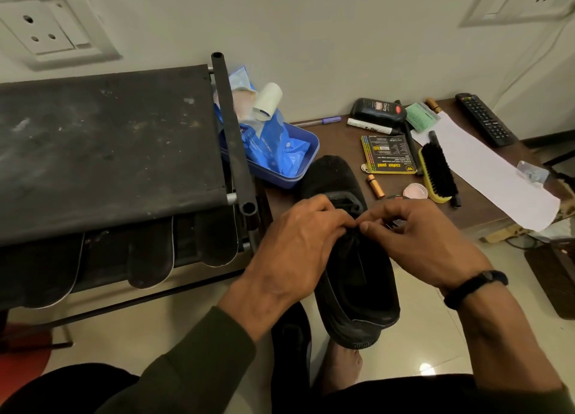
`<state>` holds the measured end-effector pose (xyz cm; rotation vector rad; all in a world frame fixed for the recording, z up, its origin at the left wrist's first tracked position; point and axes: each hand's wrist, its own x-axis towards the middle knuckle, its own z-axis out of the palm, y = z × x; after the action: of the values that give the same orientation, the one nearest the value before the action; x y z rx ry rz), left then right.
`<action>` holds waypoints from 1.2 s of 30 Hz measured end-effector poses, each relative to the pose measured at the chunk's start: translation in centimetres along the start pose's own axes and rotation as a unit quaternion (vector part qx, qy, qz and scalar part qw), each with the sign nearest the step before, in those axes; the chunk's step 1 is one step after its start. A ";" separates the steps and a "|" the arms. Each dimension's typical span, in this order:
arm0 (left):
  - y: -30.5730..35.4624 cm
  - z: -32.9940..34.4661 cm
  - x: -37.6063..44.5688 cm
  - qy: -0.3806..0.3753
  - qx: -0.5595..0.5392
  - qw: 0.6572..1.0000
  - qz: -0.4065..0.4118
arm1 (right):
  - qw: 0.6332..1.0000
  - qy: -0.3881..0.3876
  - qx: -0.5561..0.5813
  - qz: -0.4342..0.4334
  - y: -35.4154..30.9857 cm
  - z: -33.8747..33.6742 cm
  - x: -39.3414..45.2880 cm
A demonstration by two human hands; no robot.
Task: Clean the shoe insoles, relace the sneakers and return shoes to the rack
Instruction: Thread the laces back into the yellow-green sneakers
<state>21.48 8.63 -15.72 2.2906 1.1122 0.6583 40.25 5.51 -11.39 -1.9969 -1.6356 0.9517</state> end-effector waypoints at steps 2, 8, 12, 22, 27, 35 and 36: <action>0.0 0.1 0.1 0.004 0.003 1.000 -0.011 | 1.000 -0.003 0.007 0.011 0.1 0.1 0.0; 0.5 0.4 0.2 0.002 0.004 0.998 -0.058 | 1.000 0.017 -0.012 0.021 -0.1 0.6 0.6; 0.2 0.3 0.2 -0.019 0.002 0.998 -0.063 | 0.999 -0.015 -0.038 0.012 -0.3 0.1 0.8; 0.5 1.1 0.3 0.006 -0.003 0.997 -0.074 | 0.993 -0.067 -0.101 0.007 -1.5 0.6 1.1; 0.2 1.4 0.3 0.040 -0.051 0.993 -0.095 | 0.995 -0.078 -0.058 0.029 -1.7 0.5 0.7; 0.2 -0.1 0.5 0.011 -0.070 0.994 -0.087 | 0.998 -0.035 -0.051 0.028 -1.3 0.5 0.5; 0.3 -0.5 0.5 0.002 -0.079 0.993 -0.089 | 0.999 -0.020 -0.037 0.025 -1.2 0.4 0.6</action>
<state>21.58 8.97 -15.07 2.0307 1.2050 0.6555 39.17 6.28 -11.03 -2.0891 -1.6728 0.9682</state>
